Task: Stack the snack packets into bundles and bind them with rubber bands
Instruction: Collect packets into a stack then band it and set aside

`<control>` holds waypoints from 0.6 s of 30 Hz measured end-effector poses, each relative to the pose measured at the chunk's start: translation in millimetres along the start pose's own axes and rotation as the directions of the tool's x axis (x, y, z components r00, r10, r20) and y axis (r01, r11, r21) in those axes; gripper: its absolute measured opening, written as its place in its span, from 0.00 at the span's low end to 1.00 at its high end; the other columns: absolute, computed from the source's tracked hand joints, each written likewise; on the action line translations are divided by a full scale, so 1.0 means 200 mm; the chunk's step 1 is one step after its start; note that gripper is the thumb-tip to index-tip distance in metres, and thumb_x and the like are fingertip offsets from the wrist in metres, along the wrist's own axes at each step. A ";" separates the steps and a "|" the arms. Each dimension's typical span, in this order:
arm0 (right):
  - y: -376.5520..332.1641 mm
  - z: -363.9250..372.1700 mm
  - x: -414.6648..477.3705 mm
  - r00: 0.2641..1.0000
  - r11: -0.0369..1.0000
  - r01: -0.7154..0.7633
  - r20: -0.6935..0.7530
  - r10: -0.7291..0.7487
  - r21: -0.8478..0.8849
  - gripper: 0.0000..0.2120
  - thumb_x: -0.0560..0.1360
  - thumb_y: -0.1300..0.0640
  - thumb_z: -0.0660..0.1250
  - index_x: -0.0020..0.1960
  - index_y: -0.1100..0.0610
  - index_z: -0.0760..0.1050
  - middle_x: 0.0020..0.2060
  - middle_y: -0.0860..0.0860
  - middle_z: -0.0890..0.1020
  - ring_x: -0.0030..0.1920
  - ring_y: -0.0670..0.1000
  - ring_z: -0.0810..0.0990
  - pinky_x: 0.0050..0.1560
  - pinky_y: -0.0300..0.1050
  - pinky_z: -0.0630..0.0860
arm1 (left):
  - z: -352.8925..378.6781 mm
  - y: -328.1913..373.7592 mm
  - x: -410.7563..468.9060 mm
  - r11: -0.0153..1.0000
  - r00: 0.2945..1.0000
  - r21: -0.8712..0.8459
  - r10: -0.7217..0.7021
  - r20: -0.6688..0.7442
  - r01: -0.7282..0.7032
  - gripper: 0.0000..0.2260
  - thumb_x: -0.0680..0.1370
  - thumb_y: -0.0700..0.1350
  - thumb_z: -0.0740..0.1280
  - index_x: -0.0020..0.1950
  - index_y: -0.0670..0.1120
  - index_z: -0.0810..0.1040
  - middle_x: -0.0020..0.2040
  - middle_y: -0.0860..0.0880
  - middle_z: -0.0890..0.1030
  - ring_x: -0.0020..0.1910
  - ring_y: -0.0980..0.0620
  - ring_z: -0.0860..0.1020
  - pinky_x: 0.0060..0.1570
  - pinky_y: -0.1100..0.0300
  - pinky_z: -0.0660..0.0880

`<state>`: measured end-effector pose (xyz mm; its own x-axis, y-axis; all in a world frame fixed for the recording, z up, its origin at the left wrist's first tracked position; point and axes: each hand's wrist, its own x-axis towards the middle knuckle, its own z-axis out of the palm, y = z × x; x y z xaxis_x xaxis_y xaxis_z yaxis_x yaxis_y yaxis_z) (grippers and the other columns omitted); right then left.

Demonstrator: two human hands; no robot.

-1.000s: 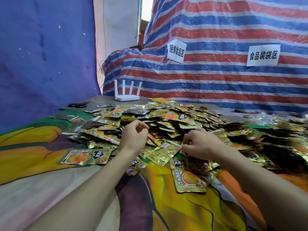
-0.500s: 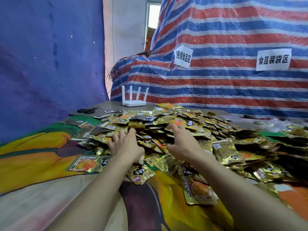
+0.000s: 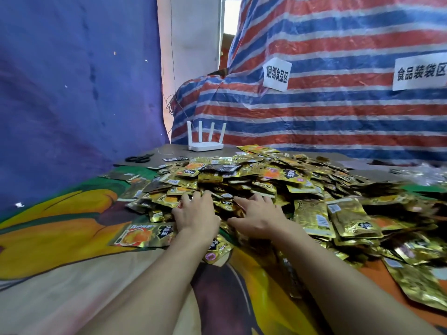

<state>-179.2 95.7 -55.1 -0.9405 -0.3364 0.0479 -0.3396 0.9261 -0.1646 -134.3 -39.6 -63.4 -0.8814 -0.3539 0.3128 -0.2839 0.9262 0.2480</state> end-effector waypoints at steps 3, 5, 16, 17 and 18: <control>-0.02 0.03 -0.03 0.996 1.000 -0.012 -0.089 0.013 0.013 0.32 0.76 0.32 0.61 0.78 0.39 0.63 0.75 0.56 0.65 0.77 0.59 0.58 0.75 0.65 0.57 | 0.00 0.01 -0.01 1.000 0.994 0.018 0.016 -0.105 -0.014 0.17 0.81 0.40 0.62 0.69 0.52 0.74 0.65 0.51 0.77 0.68 0.46 0.69 0.60 0.49 0.68; -0.03 0.03 -0.04 0.978 0.998 0.013 -0.208 0.001 0.068 0.25 0.77 0.39 0.65 0.73 0.43 0.71 0.70 0.53 0.70 0.73 0.57 0.65 0.71 0.62 0.63 | -0.01 0.01 -0.01 0.998 0.982 0.050 0.036 -0.186 -0.027 0.15 0.81 0.40 0.61 0.64 0.54 0.78 0.57 0.51 0.81 0.63 0.48 0.72 0.61 0.50 0.65; 0.05 -0.09 -0.09 0.851 0.919 0.250 -0.521 -0.059 0.305 0.03 0.79 0.51 0.67 0.48 0.49 0.73 0.41 0.47 0.81 0.43 0.53 0.80 0.40 0.48 0.76 | -0.15 -0.05 0.02 0.859 0.863 -0.392 0.107 -0.493 -0.330 0.09 0.81 0.40 0.66 0.58 0.50 0.82 0.48 0.44 0.82 0.50 0.43 0.78 0.50 0.52 0.76; 0.05 -0.11 -0.10 0.838 0.888 0.297 -0.541 -0.067 0.350 0.02 0.79 0.52 0.67 0.50 0.49 0.74 0.43 0.47 0.82 0.45 0.53 0.81 0.43 0.50 0.79 | -0.16 -0.05 0.02 0.810 0.844 -0.446 0.107 -0.525 -0.380 0.08 0.81 0.40 0.68 0.57 0.48 0.83 0.48 0.45 0.83 0.49 0.45 0.80 0.49 0.53 0.78; 0.05 -0.12 -0.10 0.822 0.850 0.349 -0.564 -0.076 0.395 0.02 0.80 0.53 0.67 0.52 0.49 0.75 0.44 0.47 0.82 0.45 0.52 0.81 0.45 0.53 0.80 | -0.17 -0.05 0.02 0.754 0.826 -0.505 0.089 -0.556 -0.420 0.07 0.80 0.39 0.69 0.56 0.47 0.83 0.48 0.47 0.84 0.48 0.47 0.81 0.47 0.55 0.79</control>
<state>-163.0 115.5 -33.6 -0.7538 -0.2507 0.6074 -0.6128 0.6018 -0.5122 -121.9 -54.9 -33.3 -0.5439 -0.2823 0.7902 0.3470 0.7817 0.5181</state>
